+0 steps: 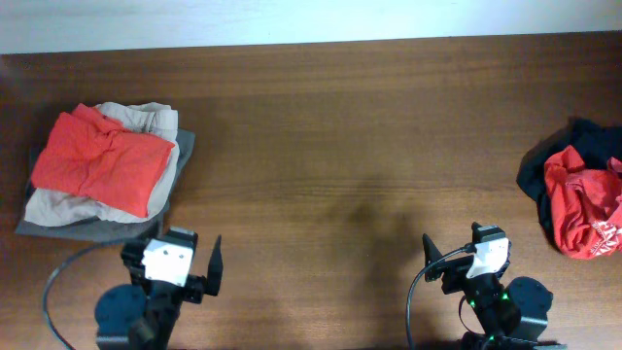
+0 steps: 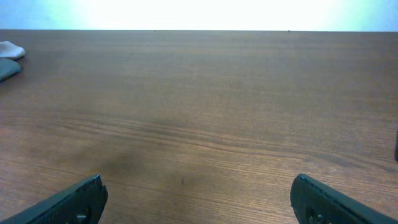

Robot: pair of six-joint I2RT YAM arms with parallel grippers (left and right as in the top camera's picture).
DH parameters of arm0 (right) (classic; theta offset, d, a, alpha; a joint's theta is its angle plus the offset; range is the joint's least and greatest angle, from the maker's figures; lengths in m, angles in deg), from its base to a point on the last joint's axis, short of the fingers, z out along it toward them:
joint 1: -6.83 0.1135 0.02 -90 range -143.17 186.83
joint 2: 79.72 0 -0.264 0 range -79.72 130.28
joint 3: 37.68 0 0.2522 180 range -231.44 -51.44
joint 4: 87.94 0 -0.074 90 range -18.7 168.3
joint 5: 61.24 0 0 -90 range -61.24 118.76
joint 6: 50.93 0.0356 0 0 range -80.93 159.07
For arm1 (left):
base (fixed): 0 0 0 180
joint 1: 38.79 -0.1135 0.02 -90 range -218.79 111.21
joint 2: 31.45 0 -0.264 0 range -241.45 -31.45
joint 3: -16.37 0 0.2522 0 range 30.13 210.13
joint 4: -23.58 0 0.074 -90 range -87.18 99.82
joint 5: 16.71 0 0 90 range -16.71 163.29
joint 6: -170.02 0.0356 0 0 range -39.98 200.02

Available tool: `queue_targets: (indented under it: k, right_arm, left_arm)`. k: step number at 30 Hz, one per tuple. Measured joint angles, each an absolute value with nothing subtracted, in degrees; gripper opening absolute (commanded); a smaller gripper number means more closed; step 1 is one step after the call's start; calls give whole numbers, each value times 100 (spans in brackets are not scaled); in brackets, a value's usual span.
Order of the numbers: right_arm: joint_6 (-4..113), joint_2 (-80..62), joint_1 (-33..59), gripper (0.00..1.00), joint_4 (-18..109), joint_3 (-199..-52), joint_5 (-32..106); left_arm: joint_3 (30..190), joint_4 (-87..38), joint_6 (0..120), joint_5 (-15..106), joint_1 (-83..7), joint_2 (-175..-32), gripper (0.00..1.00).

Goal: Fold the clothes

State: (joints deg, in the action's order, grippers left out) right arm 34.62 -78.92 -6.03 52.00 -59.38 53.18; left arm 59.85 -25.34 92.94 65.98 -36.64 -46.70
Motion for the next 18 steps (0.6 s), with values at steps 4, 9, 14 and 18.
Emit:
queue_targets:
  k: [4,9,14,18]
  right_arm:
    - [3467,-7892,-601,99,5200,-5938,5320]
    - [3467,-7892,-601,99,5200,-5938,5318]
    - [3465,-7892,-601,99,5200,-5938,5318]
    - [3467,-7892,-601,99,5200,-5938,5320]
  left_arm:
    - [5546,-2527,9292,6472,-3690,-4287,99]
    - [5156,-2466,9292,6408,-3690,-3902,99]
    - [4748,-2372,9292,6402,-3690,-3483,99]
    - [4516,-2313,9292,6404,-3690,-3238,99]
